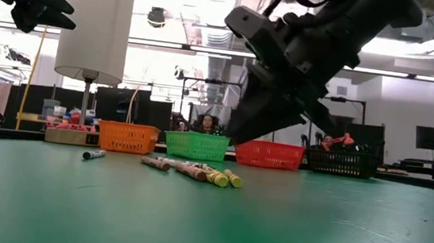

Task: Sort crayons
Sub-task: Put the yellow/green crayon into the black bin

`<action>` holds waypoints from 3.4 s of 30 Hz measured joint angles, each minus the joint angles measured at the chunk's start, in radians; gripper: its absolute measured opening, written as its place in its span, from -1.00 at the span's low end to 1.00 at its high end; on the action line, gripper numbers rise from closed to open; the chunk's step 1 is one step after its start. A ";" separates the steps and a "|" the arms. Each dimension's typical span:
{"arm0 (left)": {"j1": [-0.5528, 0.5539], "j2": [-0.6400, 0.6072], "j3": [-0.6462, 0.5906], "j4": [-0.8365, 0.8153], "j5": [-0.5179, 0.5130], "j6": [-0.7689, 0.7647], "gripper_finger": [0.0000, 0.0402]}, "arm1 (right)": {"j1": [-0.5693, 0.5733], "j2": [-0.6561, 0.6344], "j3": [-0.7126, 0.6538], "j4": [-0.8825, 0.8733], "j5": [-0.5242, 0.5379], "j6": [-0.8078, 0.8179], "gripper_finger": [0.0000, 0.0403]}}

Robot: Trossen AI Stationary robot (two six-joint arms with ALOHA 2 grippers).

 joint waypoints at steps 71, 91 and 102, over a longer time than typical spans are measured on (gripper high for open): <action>0.000 0.000 0.000 0.001 0.001 -0.001 -0.04 | 0.076 0.152 0.085 -0.024 0.118 0.038 -0.66; 0.000 0.000 0.000 -0.001 0.003 -0.004 -0.04 | 0.066 0.160 0.108 -0.185 0.008 0.046 -0.66; 0.000 0.000 0.000 -0.001 0.004 -0.004 -0.04 | 0.060 0.122 0.127 -0.336 -0.161 -0.013 -0.66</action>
